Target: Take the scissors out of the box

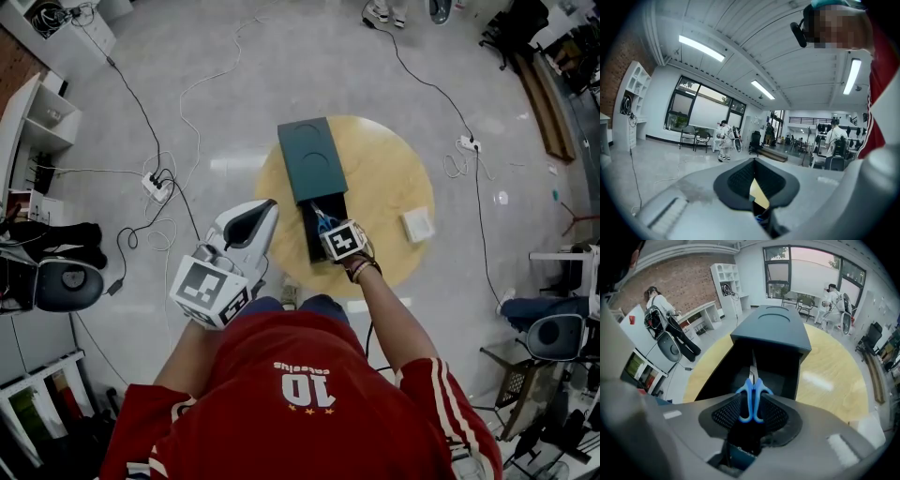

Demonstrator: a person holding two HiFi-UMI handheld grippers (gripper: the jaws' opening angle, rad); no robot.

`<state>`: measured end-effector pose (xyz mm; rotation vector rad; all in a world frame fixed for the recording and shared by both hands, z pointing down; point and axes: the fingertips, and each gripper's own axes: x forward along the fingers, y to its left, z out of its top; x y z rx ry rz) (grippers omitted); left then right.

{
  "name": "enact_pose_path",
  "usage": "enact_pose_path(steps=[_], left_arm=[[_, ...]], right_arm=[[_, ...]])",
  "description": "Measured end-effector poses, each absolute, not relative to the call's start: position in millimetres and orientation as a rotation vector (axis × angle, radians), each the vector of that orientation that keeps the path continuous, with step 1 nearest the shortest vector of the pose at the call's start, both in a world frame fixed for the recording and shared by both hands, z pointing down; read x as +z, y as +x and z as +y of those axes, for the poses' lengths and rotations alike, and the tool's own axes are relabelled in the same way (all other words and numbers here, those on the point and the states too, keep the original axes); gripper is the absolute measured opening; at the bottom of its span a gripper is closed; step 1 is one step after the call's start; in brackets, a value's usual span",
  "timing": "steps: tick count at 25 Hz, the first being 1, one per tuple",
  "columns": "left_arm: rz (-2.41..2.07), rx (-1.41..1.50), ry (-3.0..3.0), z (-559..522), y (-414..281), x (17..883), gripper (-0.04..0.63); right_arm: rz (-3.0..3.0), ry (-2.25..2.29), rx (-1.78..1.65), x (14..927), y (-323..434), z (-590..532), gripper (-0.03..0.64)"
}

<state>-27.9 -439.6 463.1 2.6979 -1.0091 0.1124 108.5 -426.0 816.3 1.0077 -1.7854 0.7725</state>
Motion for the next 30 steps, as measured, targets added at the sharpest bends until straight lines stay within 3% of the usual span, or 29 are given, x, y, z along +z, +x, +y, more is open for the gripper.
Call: enact_pose_path(steps=[30], left_arm=[[-1.031, 0.094, 2.705, -449.5, -56.3, 457.2, 0.003]], right_arm=[[-1.66, 0.917, 0.934, 824.7, 88.9, -421.2, 0.086]])
